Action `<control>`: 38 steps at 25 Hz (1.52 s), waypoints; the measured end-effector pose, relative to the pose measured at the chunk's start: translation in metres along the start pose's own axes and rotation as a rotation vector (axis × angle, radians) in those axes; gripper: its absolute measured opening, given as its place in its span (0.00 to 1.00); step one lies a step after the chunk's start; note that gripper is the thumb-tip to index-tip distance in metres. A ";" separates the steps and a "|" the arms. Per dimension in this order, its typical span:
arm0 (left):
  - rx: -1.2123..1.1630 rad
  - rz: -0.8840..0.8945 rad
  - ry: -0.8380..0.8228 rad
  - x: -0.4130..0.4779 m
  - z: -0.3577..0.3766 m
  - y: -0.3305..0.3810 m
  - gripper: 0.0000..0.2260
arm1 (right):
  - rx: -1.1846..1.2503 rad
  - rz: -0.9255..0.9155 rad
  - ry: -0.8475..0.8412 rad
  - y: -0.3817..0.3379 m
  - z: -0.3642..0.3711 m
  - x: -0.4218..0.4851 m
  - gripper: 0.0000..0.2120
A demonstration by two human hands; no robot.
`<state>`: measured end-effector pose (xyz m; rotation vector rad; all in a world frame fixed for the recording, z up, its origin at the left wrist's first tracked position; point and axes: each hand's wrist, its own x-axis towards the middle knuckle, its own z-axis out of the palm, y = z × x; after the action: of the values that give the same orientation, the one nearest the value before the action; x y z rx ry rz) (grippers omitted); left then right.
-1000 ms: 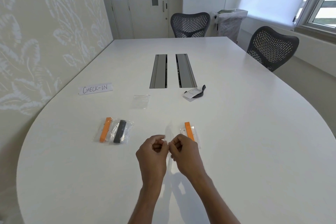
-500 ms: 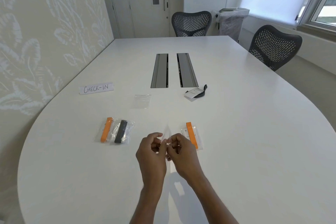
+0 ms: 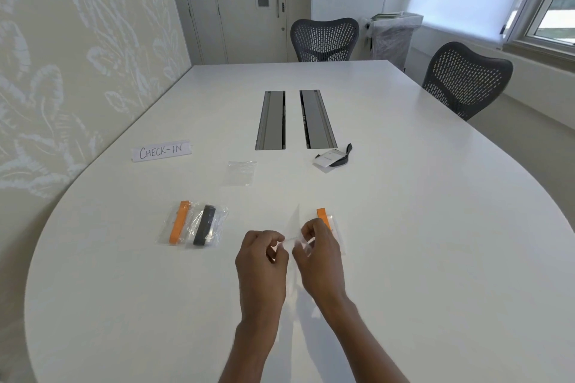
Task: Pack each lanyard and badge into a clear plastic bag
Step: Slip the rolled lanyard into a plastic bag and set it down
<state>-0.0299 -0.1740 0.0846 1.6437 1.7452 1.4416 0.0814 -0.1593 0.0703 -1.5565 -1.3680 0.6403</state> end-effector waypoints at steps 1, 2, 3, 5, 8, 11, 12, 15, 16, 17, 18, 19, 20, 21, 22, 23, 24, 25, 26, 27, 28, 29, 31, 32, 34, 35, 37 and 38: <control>0.025 0.005 -0.012 0.001 -0.002 -0.001 0.14 | -0.001 0.019 0.010 0.004 -0.001 0.002 0.09; 0.052 0.007 -0.016 0.003 -0.005 -0.002 0.15 | 0.014 0.029 -0.011 0.008 -0.002 0.002 0.09; 0.083 0.008 -0.015 0.004 -0.007 -0.003 0.16 | 0.055 0.035 -0.070 0.011 -0.004 0.002 0.08; 0.145 -0.004 0.001 0.010 -0.011 -0.007 0.16 | 0.159 0.058 -0.259 0.017 -0.006 0.000 0.09; 0.192 -0.049 0.067 0.020 -0.017 -0.018 0.16 | 0.182 0.094 -0.303 0.032 -0.011 0.003 0.06; 0.180 -0.071 0.161 0.030 -0.021 -0.029 0.14 | 0.109 0.111 -0.019 0.053 -0.024 0.023 0.05; 0.185 -0.065 0.175 0.033 -0.021 -0.032 0.13 | 0.055 0.110 0.051 0.060 -0.029 0.032 0.05; 0.202 -0.057 0.102 0.038 -0.014 -0.037 0.11 | -0.136 0.142 0.038 0.078 -0.038 0.064 0.12; 0.206 -0.062 0.056 0.039 -0.009 -0.038 0.11 | -0.164 0.188 -0.022 0.082 -0.037 0.075 0.18; 0.209 -0.067 0.012 0.038 -0.004 -0.039 0.10 | -0.176 0.241 -0.087 0.084 -0.035 0.084 0.22; 0.209 -0.072 -0.025 0.037 0.001 -0.040 0.10 | -0.188 0.279 -0.144 0.085 -0.032 0.091 0.25; 0.206 -0.078 -0.054 0.036 0.006 -0.040 0.10 | -0.218 0.291 -0.185 0.087 -0.029 0.097 0.26; 0.202 -0.085 -0.074 0.035 0.011 -0.040 0.10 | -0.257 0.284 -0.211 0.089 -0.024 0.103 0.26; 0.198 -0.089 -0.087 0.034 0.016 -0.039 0.09 | -0.296 0.273 -0.220 0.090 -0.020 0.107 0.26; 0.197 -0.092 -0.097 0.035 0.019 -0.039 0.09 | -0.321 0.264 -0.216 0.090 -0.016 0.109 0.24; 0.200 -0.094 -0.104 0.036 0.022 -0.038 0.09 | -0.325 0.266 -0.209 0.089 -0.014 0.111 0.22; 0.206 -0.098 -0.109 0.037 0.025 -0.038 0.08 | -0.311 0.275 -0.197 0.090 -0.013 0.112 0.20; 0.210 -0.101 -0.110 0.039 0.026 -0.038 0.08 | -0.281 0.291 -0.184 0.090 -0.013 0.112 0.16; 0.209 -0.104 -0.108 0.042 0.028 -0.038 0.08 | -0.228 0.312 -0.169 0.091 -0.015 0.112 0.12; 0.205 -0.107 -0.104 0.044 0.029 -0.039 0.07 | -0.158 0.338 -0.151 0.092 -0.017 0.110 0.08; 0.198 -0.112 -0.100 0.046 0.029 -0.039 0.07 | -0.082 0.363 -0.130 0.093 -0.019 0.108 0.06; 0.189 -0.115 -0.096 0.047 0.029 -0.039 0.07 | -0.023 0.383 -0.114 0.094 -0.023 0.105 0.07; 0.168 -0.120 -0.086 0.048 0.029 -0.040 0.07 | 0.040 0.402 -0.103 0.093 -0.027 0.098 0.09; 0.153 -0.126 -0.080 0.048 0.029 -0.040 0.06 | 0.061 0.408 -0.098 0.093 -0.029 0.094 0.08; 0.122 -0.136 -0.071 0.047 0.029 -0.041 0.06 | 0.132 0.430 -0.077 0.091 -0.029 0.087 0.05; 0.110 -0.139 -0.068 0.046 0.029 -0.040 0.07 | 0.193 0.446 -0.070 0.090 -0.030 0.084 0.07; 0.095 -0.145 -0.060 0.043 0.028 -0.040 0.07 | 0.338 0.477 -0.081 0.089 -0.031 0.080 0.12; 0.090 -0.147 -0.055 0.042 0.027 -0.040 0.07 | 0.394 0.480 -0.099 0.087 -0.032 0.078 0.12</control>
<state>-0.0408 -0.1183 0.0560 1.5468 1.8816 1.2577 0.1681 -0.0899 0.0215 -1.5426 -0.8610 1.2142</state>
